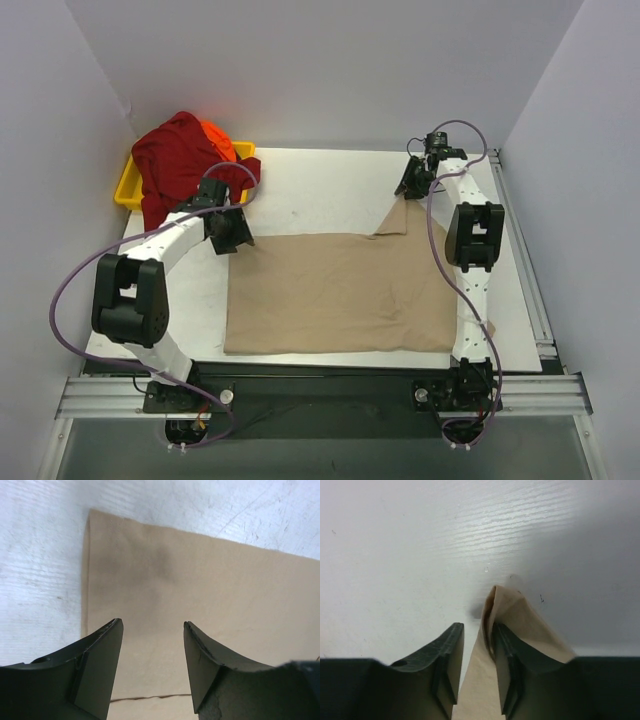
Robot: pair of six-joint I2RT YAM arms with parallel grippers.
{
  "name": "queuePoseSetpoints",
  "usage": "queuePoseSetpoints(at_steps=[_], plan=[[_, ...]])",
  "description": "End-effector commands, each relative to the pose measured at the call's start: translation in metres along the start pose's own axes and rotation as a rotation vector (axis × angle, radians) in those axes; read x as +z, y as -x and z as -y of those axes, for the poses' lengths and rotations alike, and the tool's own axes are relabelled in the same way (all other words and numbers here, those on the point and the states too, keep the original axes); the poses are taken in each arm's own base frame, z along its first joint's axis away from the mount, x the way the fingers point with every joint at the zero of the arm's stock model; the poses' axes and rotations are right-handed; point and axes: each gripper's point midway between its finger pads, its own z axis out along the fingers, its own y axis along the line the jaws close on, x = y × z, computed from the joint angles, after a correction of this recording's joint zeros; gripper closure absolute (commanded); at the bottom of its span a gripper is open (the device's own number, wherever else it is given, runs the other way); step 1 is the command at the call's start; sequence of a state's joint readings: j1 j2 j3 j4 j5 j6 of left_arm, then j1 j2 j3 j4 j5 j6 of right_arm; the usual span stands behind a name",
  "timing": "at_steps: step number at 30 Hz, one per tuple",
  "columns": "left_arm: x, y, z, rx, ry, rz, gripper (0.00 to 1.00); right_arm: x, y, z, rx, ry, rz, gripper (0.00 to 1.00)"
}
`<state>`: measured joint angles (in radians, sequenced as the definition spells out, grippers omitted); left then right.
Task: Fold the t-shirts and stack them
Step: Grap the side of the flattened tshirt furthest away from the robot with both arms
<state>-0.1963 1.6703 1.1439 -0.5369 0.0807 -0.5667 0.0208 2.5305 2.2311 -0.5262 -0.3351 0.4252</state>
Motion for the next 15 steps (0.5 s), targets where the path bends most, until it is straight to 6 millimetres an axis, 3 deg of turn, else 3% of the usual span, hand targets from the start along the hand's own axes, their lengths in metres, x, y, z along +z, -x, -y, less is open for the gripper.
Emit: queuePoseSetpoints(at_steps=[1,2,5,10,15], plan=[[-0.007,0.036,-0.002,0.027,0.016,0.096,0.38,-0.003,0.006,-0.004,-0.011,-0.003,0.015,0.73],[-0.006,0.042,-0.004,0.031,0.027,0.111,0.38,-0.002,0.004,-0.002,-0.007,-0.01,0.012,0.84],[-0.002,0.055,-0.012,0.055,0.072,0.139,0.4,-0.009,0.005,-0.001,-0.001,-0.022,0.02,1.0],[0.005,0.08,-0.021,0.085,0.136,0.192,0.48,-0.02,0.005,-0.001,0.007,-0.027,0.028,1.0],[0.024,0.086,-0.033,0.12,0.205,0.173,0.52,-0.028,0.004,0.001,0.019,-0.027,0.026,1.0]])
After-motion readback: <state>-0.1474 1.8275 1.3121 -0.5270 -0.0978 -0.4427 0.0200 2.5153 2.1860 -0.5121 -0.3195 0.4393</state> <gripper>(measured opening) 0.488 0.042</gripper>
